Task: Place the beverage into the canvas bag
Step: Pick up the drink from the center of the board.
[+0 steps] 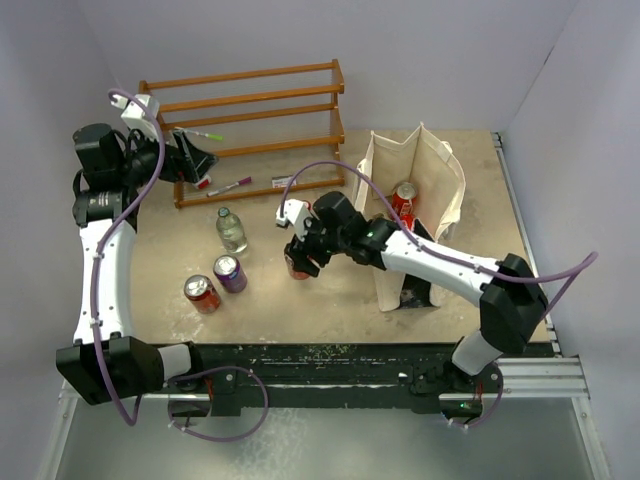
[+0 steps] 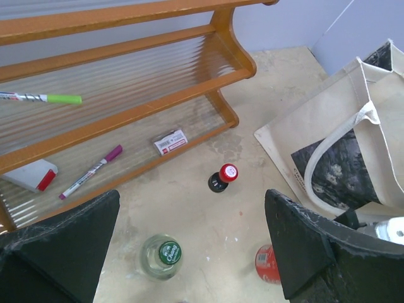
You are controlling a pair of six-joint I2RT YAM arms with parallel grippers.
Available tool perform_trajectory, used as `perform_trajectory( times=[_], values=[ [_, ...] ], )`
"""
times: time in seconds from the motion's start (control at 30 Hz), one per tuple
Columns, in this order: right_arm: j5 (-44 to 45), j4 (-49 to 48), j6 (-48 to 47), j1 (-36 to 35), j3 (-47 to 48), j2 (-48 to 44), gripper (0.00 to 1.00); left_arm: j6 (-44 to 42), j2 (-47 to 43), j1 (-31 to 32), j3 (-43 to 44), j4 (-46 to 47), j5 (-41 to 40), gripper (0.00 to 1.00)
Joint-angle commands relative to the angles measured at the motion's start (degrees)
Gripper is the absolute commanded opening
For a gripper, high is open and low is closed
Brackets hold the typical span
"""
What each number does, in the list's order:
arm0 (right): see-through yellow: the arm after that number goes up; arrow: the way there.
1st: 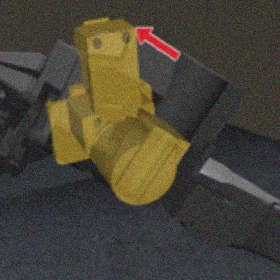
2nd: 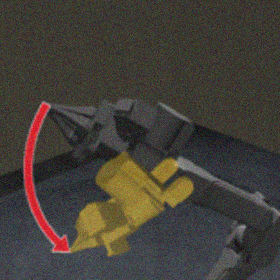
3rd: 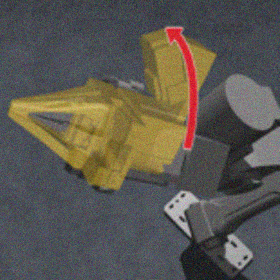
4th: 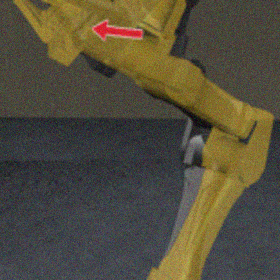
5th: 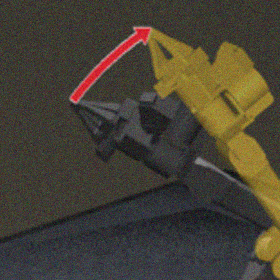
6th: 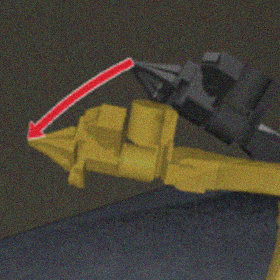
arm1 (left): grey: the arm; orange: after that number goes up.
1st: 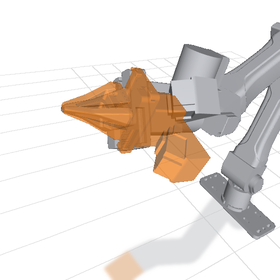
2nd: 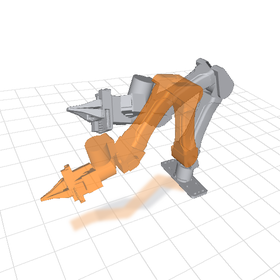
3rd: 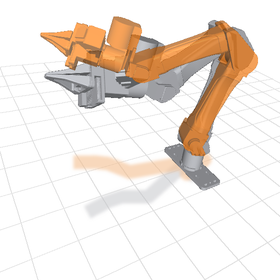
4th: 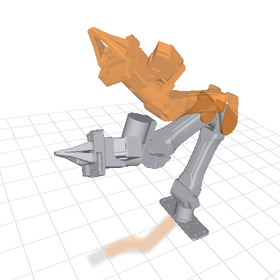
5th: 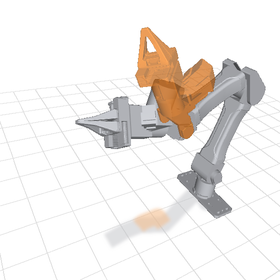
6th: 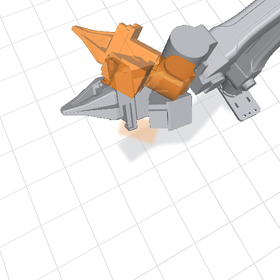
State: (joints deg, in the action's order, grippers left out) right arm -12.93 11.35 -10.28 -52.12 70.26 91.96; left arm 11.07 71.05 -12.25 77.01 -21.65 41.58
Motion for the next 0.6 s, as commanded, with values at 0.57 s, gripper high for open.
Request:
perform_trajectory(
  times=[0.57],
  values=[
    [2.1, 10.2, -5.6, 2.0, 17.5, -9.7, 0.0, -6.2, 6.8, 10.0, 7.6, -0.8, 0.4, 0.99]
  ],
)
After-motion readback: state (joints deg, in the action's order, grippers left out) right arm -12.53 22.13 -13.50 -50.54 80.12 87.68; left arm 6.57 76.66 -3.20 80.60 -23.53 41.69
